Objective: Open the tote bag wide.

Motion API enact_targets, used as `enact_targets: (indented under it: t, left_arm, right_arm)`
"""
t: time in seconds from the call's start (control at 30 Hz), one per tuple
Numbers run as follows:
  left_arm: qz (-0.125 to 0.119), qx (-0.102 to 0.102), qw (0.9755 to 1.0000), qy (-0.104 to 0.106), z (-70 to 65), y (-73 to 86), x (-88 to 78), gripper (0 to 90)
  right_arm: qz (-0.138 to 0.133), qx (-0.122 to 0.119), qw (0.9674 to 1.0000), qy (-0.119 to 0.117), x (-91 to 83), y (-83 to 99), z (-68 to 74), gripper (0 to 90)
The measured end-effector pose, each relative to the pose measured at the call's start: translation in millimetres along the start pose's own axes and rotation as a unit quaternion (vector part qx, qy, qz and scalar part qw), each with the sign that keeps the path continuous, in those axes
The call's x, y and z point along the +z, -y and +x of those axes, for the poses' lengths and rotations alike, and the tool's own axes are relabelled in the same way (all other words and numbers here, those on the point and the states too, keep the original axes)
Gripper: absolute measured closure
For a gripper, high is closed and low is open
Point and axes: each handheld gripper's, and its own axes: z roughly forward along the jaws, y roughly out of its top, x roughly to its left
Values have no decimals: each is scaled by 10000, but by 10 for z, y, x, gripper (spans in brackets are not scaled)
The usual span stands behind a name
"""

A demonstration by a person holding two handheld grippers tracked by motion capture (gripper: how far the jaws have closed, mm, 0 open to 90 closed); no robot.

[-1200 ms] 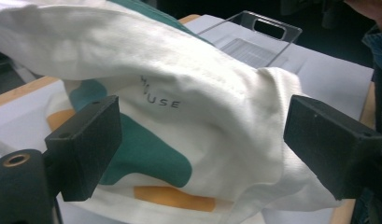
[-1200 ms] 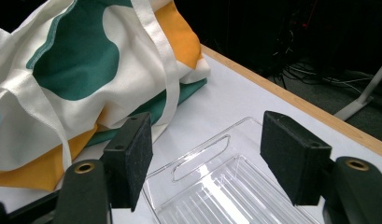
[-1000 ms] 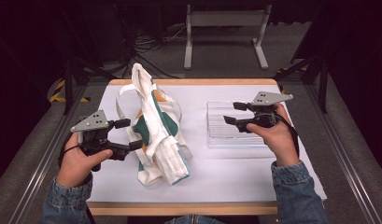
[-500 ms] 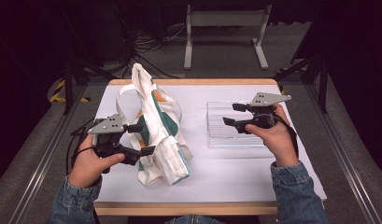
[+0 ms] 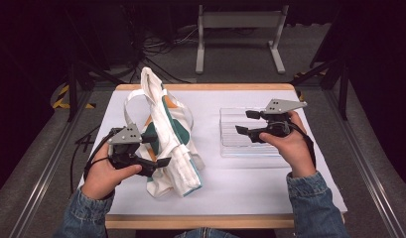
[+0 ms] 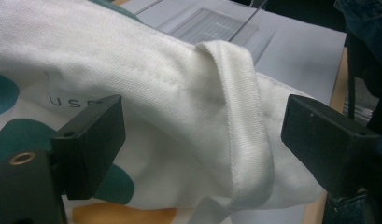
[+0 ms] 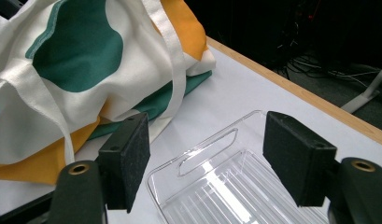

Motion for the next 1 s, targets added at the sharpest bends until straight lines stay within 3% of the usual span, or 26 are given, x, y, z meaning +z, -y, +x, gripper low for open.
enact_targets:
  t: [0.07,0.17,0.4,0.5,0.57,0.63,0.7,1.0]
  left_arm:
    - [104,37,9999,-103,5,7,12,154]
    - [150,32,9998,-93,2,12,18,172]
    - [136,-83,9999,54,17,21,-17,350]
    - [7,-159,9998,119,30,23,-57,464]
    - [-51,-175,9997,170,35,21,-82,613]
    - [-206,-164,9983,520,42,12,-139,718]
    - [-277,-202,9975,614,45,8,-161,822]
    - [-617,-165,9966,518,45,7,-253,854]
  right_arm:
    - [14,-2,10000,15,6,4,0,315]
    - [30,-9,10000,1,13,6,3,314]
    - [50,-19,10000,8,18,8,11,314]
    - [-27,-43,10000,63,12,-2,24,340]
    - [-46,-43,10000,71,8,-7,31,354]
    - [-82,-92,9999,67,-9,-22,53,443]
    - [-39,-210,9998,21,-21,-35,72,492]
    - [-191,-347,9985,-379,57,-99,232,567]
